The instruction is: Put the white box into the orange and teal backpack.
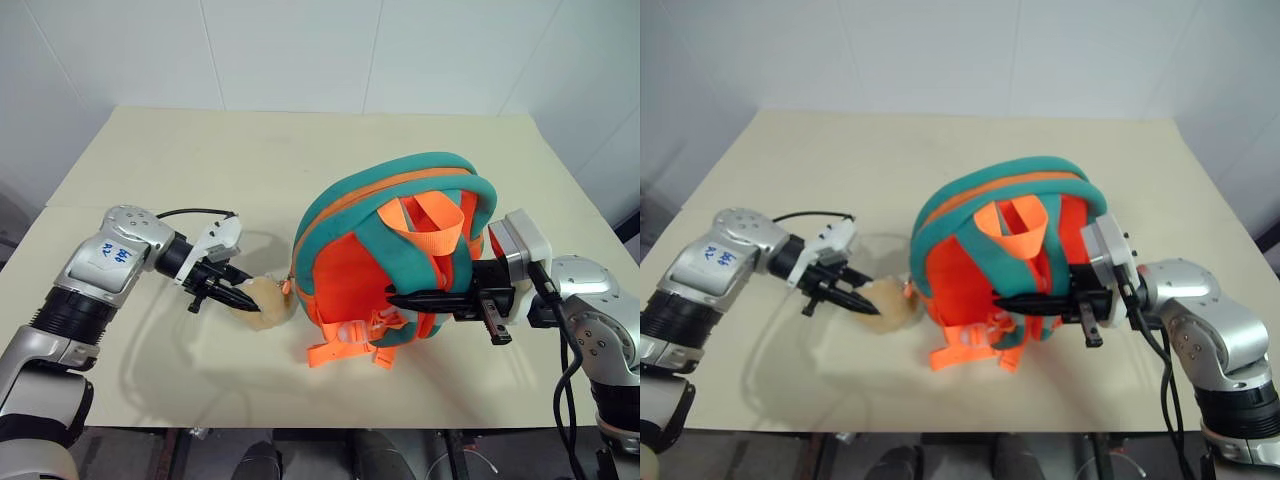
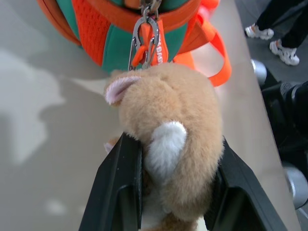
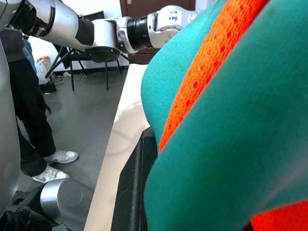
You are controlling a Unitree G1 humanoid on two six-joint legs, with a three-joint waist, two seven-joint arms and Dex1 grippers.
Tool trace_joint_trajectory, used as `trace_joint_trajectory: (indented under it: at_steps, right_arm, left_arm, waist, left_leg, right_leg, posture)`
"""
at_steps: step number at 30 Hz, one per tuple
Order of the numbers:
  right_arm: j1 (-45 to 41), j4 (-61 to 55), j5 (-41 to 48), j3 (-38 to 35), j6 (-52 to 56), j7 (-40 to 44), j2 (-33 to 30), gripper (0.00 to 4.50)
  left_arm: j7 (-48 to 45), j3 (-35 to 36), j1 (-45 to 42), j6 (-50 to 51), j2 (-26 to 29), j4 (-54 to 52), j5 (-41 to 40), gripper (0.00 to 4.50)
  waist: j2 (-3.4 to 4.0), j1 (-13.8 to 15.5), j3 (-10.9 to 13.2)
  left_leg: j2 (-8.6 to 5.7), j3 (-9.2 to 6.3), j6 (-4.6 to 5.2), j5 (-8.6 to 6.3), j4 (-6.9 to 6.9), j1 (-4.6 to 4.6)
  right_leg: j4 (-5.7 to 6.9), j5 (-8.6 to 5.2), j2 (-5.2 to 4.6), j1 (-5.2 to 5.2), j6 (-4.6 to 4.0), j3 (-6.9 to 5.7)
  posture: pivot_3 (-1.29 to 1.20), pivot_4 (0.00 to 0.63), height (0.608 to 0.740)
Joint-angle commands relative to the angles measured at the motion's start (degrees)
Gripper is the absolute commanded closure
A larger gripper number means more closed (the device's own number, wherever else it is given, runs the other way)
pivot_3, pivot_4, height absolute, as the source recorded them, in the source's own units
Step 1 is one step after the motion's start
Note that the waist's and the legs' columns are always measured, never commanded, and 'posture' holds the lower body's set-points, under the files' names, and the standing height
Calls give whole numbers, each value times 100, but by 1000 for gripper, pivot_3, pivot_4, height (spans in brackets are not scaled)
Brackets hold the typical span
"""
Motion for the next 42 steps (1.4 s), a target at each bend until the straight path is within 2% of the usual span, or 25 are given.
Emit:
trace_joint_trajectory:
  at_steps: [1,8,10,12,13,20,25,29,32,38,42]
  right_arm:
    - [5,-203,89,-168,-62,-46,-23,3983]
    - [41,-237,88,-188,-7,-124,-83,3983]
    - [51,-246,85,-191,43,-178,-115,3983]
    - [55,-263,116,-181,180,-251,-177,3983]
    - [59,-280,126,-182,262,-306,-221,3636]
    - [282,-477,228,-504,417,-454,-452,1522]
    - [590,-636,354,-846,521,-502,-670,21]
    - [861,-722,405,-1067,537,-495,-813,21]
    - [1153,-713,389,-1403,561,-451,-1041,21]
    - [2152,-321,-99,-2342,370,261,-1784,21]
    - [2559,-88,-310,-2816,246,554,-1997,21]
  left_arm:
    - [-314,33,-116,-48,-107,83,120,3389]
    - [-201,276,-115,13,-234,-30,-10,3389]
    - [-156,338,-92,67,-255,-100,-51,2694]
    - [-154,368,-79,244,-224,-196,-76,2273]
    - [-144,380,-72,334,-181,-258,-65,1882]
    - [51,921,140,828,120,-737,-265,5]
    - [208,1325,327,984,337,-829,-338,0]
    - [311,1525,462,999,454,-824,-333,0]
    - [414,1789,589,769,613,-426,-230,0]
    - [479,2185,805,494,824,32,-252,0]
    - [472,2432,954,388,903,167,-333,0]
  waist:
    - [0,-5,0]
    - [0,-4,0]
    - [0,-1,0]
    - [0,-1,0]
    - [0,-1,0]
    - [0,-4,0]
    - [0,1,0]
    - [0,7,0]
    - [0,8,0]
    - [0,10,0]
    - [-1,10,0]
  left_leg:
    - [0,0,0,0,1,0]
    - [1,0,0,0,-2,0]
    - [0,0,0,0,0,0]
    - [0,0,0,0,0,-1]
    - [0,0,0,0,0,-1]
    - [1,-2,1,-1,-4,-3]
    - [0,-1,3,-2,-3,-4]
    - [0,-1,3,-2,2,-3]
    - [-1,-1,3,-2,3,-2]
    - [-2,3,4,-2,-1,-2]
    - [-2,5,5,-3,0,-2]
  right_leg:
    - [0,0,-1,0,0,0]
    - [11,0,0,-1,0,1]
    - [10,0,-1,0,0,1]
    - [11,0,-1,-1,0,1]
    - [11,0,-1,0,0,1]
    - [14,0,0,-1,0,-1]
    - [10,0,-1,0,0,-1]
    - [2,0,-1,0,0,-1]
    - [2,0,-1,1,0,-1]
    - [-5,0,-2,2,0,0]
    - [-6,0,-2,3,0,0]
  posture:
    - [0,150,740]
    - [0,150,740]
    - [0,150,740]
    - [0,150,740]
    - [0,150,740]
    - [0,150,740]
    - [0,150,740]
    - [0,150,740]
    - [0,150,740]
    - [0,150,740]
    - [0,150,740]
